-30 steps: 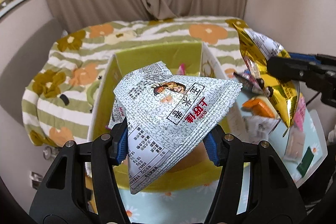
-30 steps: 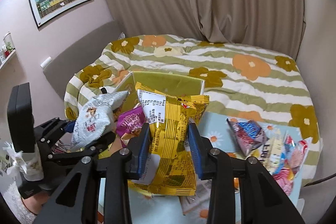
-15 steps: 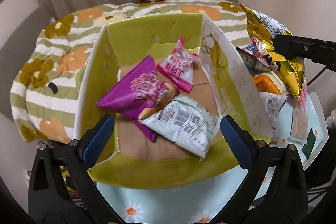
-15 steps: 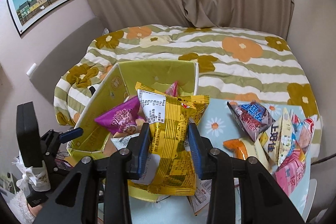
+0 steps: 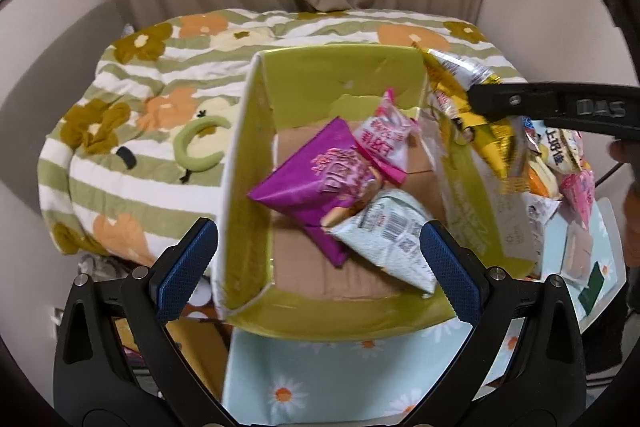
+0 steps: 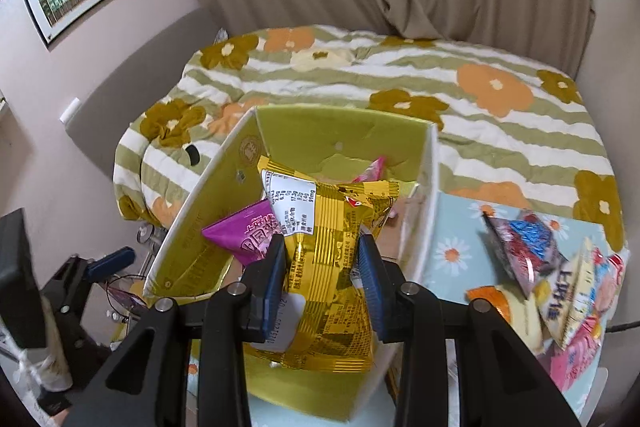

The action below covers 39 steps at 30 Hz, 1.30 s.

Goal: Organize snacks
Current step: 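Release the white bag into the box with the left tool while the right tool drops the gold bag, then move both tools back toward the remaining snack bags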

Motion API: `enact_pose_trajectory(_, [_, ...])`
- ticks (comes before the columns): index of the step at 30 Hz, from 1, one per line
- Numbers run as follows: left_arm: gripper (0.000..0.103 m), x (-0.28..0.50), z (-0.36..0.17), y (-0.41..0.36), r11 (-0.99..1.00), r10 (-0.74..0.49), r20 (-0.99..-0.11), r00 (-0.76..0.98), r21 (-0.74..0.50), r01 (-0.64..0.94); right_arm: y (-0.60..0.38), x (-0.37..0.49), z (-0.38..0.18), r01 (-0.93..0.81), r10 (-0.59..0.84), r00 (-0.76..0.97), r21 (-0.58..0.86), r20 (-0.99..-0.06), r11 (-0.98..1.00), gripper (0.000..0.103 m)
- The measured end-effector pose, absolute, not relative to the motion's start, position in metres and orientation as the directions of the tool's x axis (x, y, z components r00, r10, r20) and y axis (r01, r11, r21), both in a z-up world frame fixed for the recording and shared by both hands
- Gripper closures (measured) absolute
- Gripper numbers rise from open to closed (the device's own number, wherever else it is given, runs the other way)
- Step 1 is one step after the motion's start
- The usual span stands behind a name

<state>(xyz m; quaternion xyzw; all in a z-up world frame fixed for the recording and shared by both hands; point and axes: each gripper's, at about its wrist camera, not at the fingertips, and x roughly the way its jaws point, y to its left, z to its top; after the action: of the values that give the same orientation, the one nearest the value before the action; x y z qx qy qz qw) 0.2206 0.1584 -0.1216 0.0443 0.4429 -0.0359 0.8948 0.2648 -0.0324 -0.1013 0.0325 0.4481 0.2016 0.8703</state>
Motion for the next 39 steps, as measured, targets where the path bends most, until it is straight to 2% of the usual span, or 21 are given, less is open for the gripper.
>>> enact_pose_trajectory(4, [0.002,0.222,-0.127,0.171,0.996,-0.026,-0.805,0.593,0.032,0.087,-0.019,0.283,-0.126,-0.310,0.352,0.489,0.218,-0.798,0.925,0.068])
enact_pose_trajectory(5, [0.002,0.223,-0.129,0.173,0.996,-0.027,-0.807,0.590,0.028,0.082,-0.019,0.284,-0.129,-0.305,0.352,0.489,0.221,-0.798,0.926,0.057])
enact_pose_trajectory(6, [0.002,0.223,-0.131,0.175,0.997,-0.027,-0.809,0.588,0.023,0.078,-0.019,0.286,-0.134,-0.299,0.352,0.491,0.225,-0.797,0.927,0.038])
enact_pose_trajectory(7, [0.002,0.223,-0.133,0.178,0.997,-0.029,-0.811,0.584,0.018,0.074,-0.019,0.286,-0.136,-0.297,0.354,0.492,0.229,-0.795,0.927,0.026])
enact_pose_trajectory(8, [0.002,0.223,-0.135,0.179,0.997,-0.030,-0.814,0.581,0.014,0.071,-0.018,0.285,-0.138,-0.299,0.358,0.491,0.233,-0.794,0.926,0.009])
enact_pose_trajectory(9, [0.002,0.223,-0.137,0.180,0.998,-0.032,-0.816,0.578,0.009,0.068,-0.018,0.282,-0.140,-0.303,0.361,0.495,0.232,-0.790,0.924,0.008])
enact_pose_trajectory(17, [0.002,0.216,-0.144,0.181,0.998,-0.053,-0.823,0.566,-0.027,0.055,-0.017,0.256,-0.145,-0.340,0.351,0.514,0.190,-0.782,0.921,0.007])
enact_pose_trajectory(25, [0.002,0.191,-0.118,0.161,0.999,-0.045,-0.791,0.610,-0.031,0.034,-0.032,0.224,-0.112,-0.395,0.387,0.544,0.180,-0.744,0.901,0.007])
enact_pose_trajectory(31, [0.002,0.168,-0.094,0.123,0.998,-0.068,-0.755,0.652,-0.046,0.050,-0.074,0.192,-0.084,-0.393,0.397,0.597,0.177,-0.697,0.902,0.007])
enact_pose_trajectory(39, [0.002,0.148,-0.086,0.045,0.987,-0.152,-0.739,0.657,-0.080,0.139,-0.168,0.154,-0.073,-0.276,0.300,0.667,0.148,-0.682,0.950,0.007])
